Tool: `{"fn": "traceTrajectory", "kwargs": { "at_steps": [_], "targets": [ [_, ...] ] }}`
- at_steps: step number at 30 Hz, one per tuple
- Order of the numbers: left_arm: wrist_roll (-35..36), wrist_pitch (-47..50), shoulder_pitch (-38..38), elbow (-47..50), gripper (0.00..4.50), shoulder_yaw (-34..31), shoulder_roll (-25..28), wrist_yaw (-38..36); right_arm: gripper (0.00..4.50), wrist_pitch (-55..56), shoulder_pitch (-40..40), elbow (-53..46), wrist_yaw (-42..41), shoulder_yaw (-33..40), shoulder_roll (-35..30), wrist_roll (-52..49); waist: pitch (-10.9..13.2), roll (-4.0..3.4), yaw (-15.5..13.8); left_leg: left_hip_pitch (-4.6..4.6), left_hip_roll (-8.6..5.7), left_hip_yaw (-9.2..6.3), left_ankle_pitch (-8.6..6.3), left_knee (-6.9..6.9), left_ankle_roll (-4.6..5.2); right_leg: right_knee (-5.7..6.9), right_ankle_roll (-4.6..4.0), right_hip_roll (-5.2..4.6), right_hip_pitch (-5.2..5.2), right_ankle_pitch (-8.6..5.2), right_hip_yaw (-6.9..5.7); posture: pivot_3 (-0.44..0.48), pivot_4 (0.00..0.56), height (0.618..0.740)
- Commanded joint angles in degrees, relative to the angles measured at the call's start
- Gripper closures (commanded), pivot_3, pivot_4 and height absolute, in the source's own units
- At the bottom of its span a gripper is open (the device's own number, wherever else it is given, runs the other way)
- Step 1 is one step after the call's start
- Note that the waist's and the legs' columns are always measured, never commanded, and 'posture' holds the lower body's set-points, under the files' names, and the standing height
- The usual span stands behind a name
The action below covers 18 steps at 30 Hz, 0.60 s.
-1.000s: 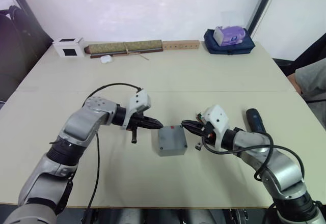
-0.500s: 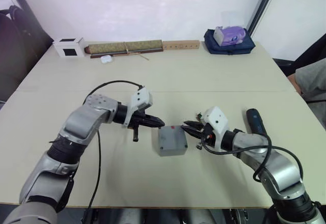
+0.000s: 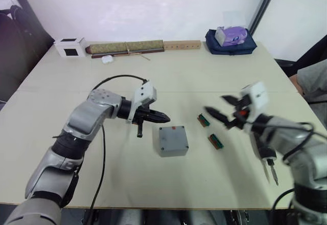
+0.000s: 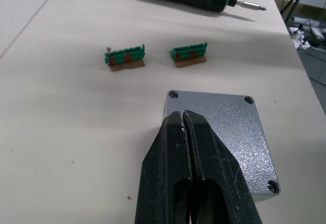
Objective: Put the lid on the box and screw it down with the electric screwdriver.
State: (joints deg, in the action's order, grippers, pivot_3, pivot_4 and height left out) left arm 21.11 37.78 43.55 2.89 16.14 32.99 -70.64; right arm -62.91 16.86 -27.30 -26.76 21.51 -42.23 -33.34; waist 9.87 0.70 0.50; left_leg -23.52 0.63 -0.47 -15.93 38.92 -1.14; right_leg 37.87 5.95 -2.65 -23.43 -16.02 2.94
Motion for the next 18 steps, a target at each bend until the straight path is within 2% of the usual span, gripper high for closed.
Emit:
{"fn": "traceTrajectory", "kwargs": {
  "at_steps": [1,4,6,9,11,13,18],
  "targets": [
    [1.8,-1.6,1.3,4.0,4.5,-0.3,-0.4,-1.9,0.17,-12.1,0.1,1.2,-1.5,5.5,-7.3,-3.3,0.0,0.0,0.2,0.0,0.0,0.01,0.0,-0.05,0.01,-0.02,0.0,0.0,-0.01,0.0,0.02,0.0,0.15,0.74],
    [1.9,-2.3,1.1,5.8,4.5,0.5,-0.8,-2.5,0.17,-20.5,0.8,3.0,-0.1,6.8,-10.7,-3.0,0.0,-0.01,0.5,0.01,0.04,0.02,-0.01,-0.09,0.03,-0.04,0.0,0.03,-0.01,0.0,0.04,0.0,0.15,0.74],
    [3.9,-1.1,1.0,6.4,4.5,-0.7,-2.3,-2.2,0.17,-27.2,5.1,6.1,0.8,10.3,-8.9,-4.3,0.0,-0.02,0.6,0.08,0.07,0.06,-0.02,-0.08,0.03,-0.01,0.0,0.07,0.0,0.0,0.08,0.0,0.15,0.74],
    [6.0,0.4,0.9,6.6,4.5,-1.9,-3.9,-1.1,0.17,-29.6,5.0,9.4,0.4,10.8,-11.6,-7.8,0.0,-0.06,0.4,0.11,0.07,0.09,-0.02,-0.07,0.03,0.0,0.0,0.07,0.02,0.01,0.13,0.0,0.15,0.74],
    [5.1,-0.7,-0.7,7.7,4.5,-0.6,-3.6,-0.9,0.17,-29.6,-1.2,10.3,-2.9,4.6,-21.1,-11.2,0.0,-0.2,0.0,0.08,0.07,0.09,-0.02,-0.08,0.04,-0.03,0.0,0.07,0.01,0.0,0.12,0.0,0.15,0.74],
    [4.6,-1.6,-2.2,8.9,4.5,0.5,-3.3,-1.1,0.17,-29.6,-4.4,10.9,-5.3,0.6,-26.2,-13.5,0.1,-0.25,0.1,0.02,0.04,0.11,-0.05,-0.15,0.1,-0.17,0.04,-0.04,0.02,-0.03,0.08,0.0,0.15,0.74],
    [3.9,-2.2,-3.8,10.9,4.5,1.4,-2.7,-0.2,0.17,-29.2,-3.9,16.9,-4.9,-4.2,-25.6,-10.5,0.1,-0.19,0.6,0.05,0.05,0.17,-0.1,-0.09,0.17,-0.33,0.07,0.0,0.08,0.0,0.15,0.0,0.15,0.74]
  ]
}}
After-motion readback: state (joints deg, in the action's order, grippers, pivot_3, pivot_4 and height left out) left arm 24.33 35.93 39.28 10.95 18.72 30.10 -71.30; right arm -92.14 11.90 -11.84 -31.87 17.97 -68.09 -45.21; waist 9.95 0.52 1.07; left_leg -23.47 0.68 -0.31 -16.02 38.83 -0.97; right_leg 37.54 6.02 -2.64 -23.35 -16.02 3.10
